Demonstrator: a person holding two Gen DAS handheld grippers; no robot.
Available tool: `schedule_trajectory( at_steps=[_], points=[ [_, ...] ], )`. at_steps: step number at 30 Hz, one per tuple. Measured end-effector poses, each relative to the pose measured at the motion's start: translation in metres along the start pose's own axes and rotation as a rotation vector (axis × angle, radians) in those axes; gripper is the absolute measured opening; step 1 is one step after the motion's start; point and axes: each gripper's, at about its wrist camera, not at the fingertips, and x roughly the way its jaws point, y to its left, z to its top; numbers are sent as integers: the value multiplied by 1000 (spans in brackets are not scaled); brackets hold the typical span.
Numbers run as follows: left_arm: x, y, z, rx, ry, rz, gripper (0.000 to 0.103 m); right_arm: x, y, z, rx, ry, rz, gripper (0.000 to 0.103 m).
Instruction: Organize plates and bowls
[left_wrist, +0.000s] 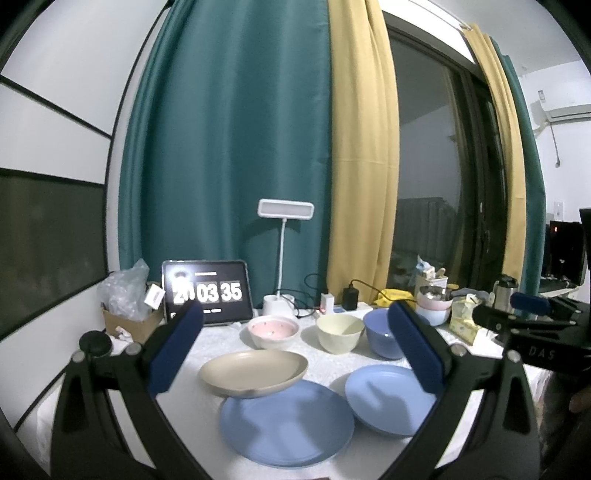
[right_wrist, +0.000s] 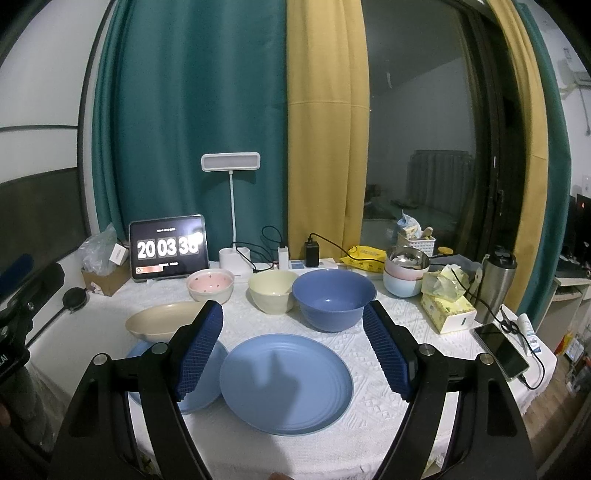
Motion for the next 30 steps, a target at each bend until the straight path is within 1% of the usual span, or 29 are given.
schedule_trajectory(
  at_steps=[30],
  points=[
    [-1, 2, -1, -4, -1, -2, 101, 0, 2, 3, -1, 0, 1, 81]
  ],
)
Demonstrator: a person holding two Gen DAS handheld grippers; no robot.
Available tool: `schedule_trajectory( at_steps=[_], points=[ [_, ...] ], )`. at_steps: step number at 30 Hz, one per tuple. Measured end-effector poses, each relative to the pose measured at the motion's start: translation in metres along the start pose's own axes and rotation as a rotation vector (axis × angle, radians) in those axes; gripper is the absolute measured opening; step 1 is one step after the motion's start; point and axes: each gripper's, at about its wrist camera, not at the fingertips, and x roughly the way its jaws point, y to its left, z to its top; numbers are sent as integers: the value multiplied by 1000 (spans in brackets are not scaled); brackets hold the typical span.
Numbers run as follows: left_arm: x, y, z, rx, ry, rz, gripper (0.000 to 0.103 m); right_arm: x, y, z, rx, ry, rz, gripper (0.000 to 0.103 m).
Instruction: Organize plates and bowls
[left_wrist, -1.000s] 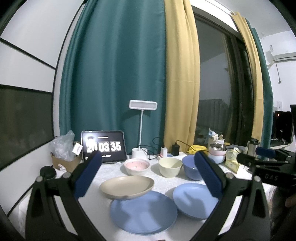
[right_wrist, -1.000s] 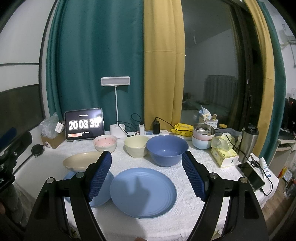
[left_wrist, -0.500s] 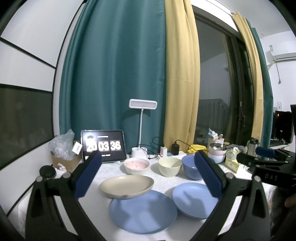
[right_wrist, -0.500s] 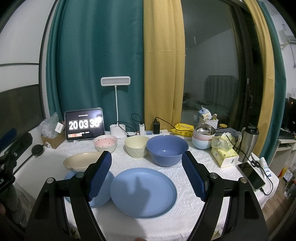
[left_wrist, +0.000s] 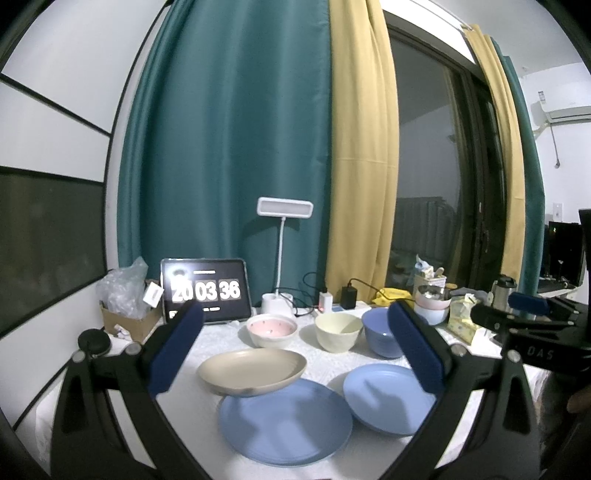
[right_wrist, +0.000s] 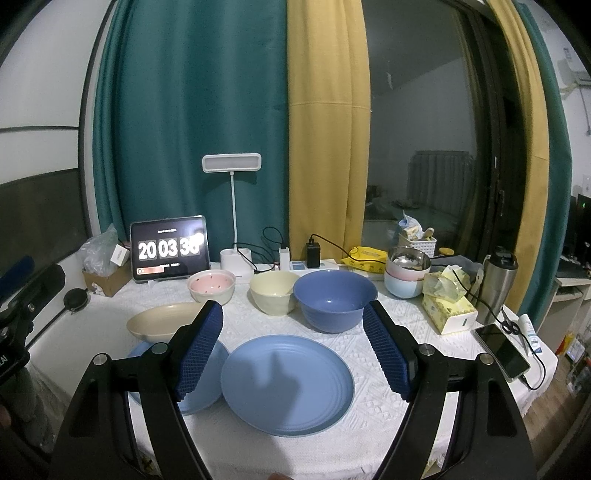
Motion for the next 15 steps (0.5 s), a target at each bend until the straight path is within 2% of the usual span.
schedule_trajectory(
  at_steps=[15],
  points=[
    [1, 1, 0, -2, 4, -2, 101, 2, -2, -5, 2, 3, 2, 81]
  ],
)
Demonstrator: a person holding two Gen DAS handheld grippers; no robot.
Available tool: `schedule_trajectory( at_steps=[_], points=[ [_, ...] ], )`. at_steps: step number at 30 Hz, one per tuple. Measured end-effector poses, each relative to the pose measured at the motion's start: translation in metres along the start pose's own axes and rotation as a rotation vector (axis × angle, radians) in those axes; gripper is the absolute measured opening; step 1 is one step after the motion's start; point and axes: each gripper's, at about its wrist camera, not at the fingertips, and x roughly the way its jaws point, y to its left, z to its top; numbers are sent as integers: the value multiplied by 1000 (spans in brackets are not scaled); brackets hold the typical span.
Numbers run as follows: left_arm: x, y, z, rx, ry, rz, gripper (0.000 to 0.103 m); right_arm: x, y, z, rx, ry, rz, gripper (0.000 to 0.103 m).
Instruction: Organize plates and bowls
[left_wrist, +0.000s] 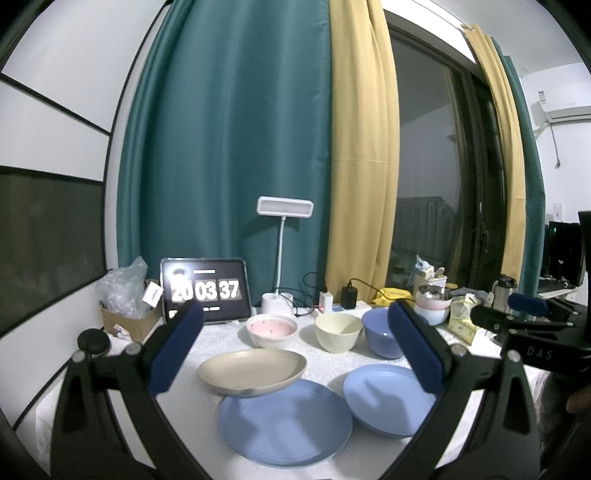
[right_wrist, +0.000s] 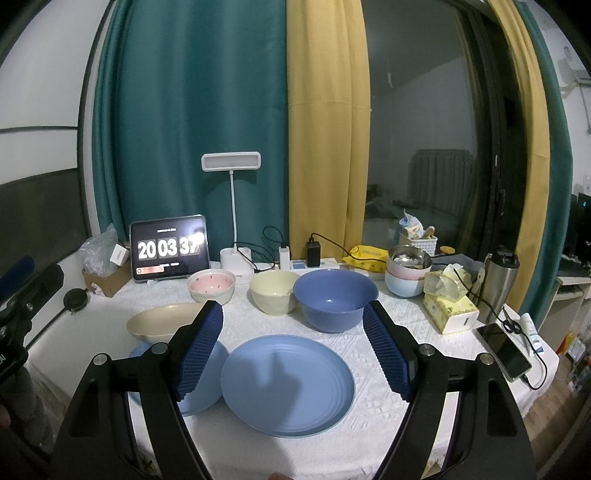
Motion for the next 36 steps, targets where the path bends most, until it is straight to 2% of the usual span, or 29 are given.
schedule_trajectory(
  at_steps=[10, 15, 36],
  points=[
    [9, -11, -8, 9, 43, -6, 101, 1, -1, -3, 8, 16, 0, 81],
    [29, -17, -17, 16, 101, -17, 101, 24, -1, -12, 27, 53, -5, 81],
    [118, -64, -67, 75, 360, -62, 100, 99, -62, -46, 105, 203, -16, 81]
  ],
)
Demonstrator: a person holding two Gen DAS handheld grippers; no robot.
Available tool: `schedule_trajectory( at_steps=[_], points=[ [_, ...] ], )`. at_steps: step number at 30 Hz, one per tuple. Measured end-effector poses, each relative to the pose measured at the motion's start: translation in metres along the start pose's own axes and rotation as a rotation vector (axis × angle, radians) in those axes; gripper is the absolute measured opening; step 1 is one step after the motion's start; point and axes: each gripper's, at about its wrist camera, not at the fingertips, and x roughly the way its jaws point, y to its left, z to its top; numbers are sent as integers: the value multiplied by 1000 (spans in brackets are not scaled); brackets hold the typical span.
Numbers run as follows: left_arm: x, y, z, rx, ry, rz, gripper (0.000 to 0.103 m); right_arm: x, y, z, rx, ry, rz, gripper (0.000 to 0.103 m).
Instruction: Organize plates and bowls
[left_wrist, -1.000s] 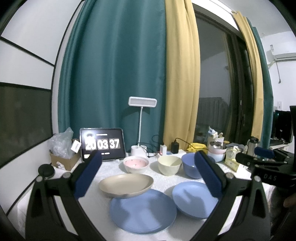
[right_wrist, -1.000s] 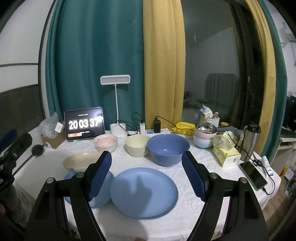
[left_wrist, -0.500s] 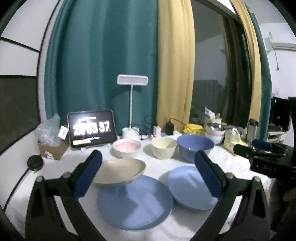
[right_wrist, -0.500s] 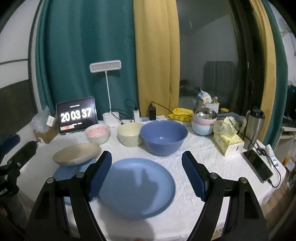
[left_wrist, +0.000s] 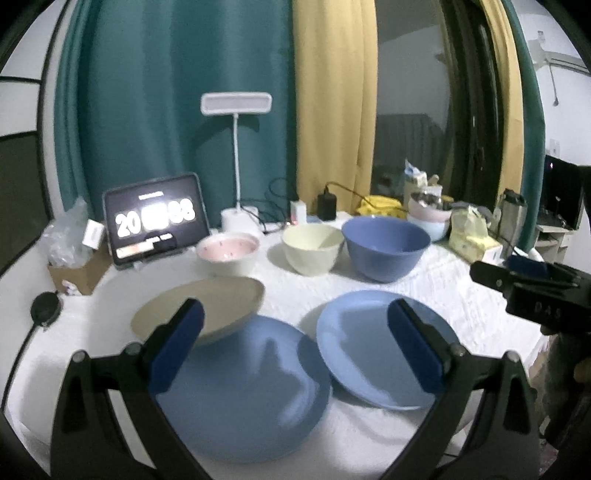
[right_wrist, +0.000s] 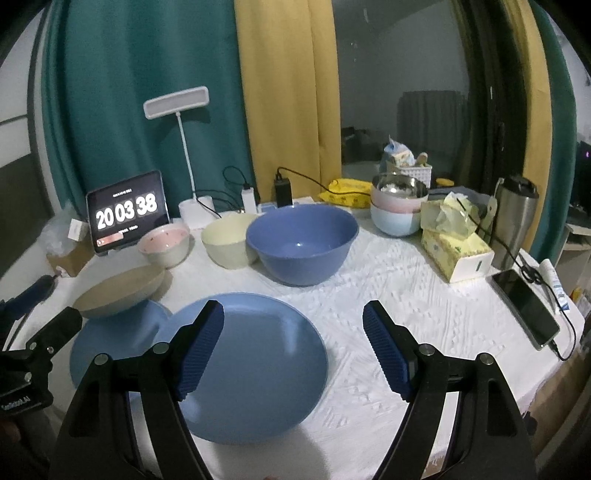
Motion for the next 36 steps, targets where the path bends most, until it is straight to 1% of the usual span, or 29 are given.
schedule_trajectory(
  at_steps=[6, 12, 14, 16, 18, 19, 21, 24, 25, 26, 27, 31, 33, 35, 36],
  points=[
    [23, -6, -6, 6, 58, -6, 100, 23, -10, -6, 10, 49, 7, 80],
    [47, -13, -15, 17, 115, -11, 100, 49, -19, -16, 15, 110, 21, 72],
    [54, -15, -17, 20, 132, -14, 100, 57, -22, -20, 17, 125, 22, 68],
    [61, -18, -20, 25, 151, -17, 98, 64, -25, -23, 18, 142, 19, 64],
    [70, -20, -23, 32, 176, -18, 86, 71, -27, -27, 21, 157, 19, 61],
    [75, -22, -24, 35, 197, -19, 84, 75, -28, -28, 23, 164, 19, 58],
    [83, -23, -27, 34, 224, -18, 77, 81, -30, -31, 26, 181, 20, 52],
    [90, -25, -30, 35, 252, -13, 67, 90, -32, -34, 29, 210, 34, 45],
    [92, -25, -31, 37, 259, -11, 65, 92, -33, -35, 29, 218, 41, 41],
    [95, -26, -32, 38, 271, -9, 60, 94, -34, -36, 29, 225, 46, 37],
    [97, -26, -32, 38, 279, -8, 56, 97, -34, -37, 28, 232, 47, 35],
    [105, -27, -37, 43, 313, -1, 50, 105, -34, -40, 28, 250, 54, 28],
    [107, -28, -39, 45, 326, -1, 43, 107, -35, -41, 32, 259, 63, 26],
    [109, -29, -40, 50, 332, -1, 40, 110, -35, -43, 35, 268, 75, 22],
    [110, -29, -41, 53, 337, -2, 37, 111, -35, -44, 34, 273, 78, 20]
  ],
)
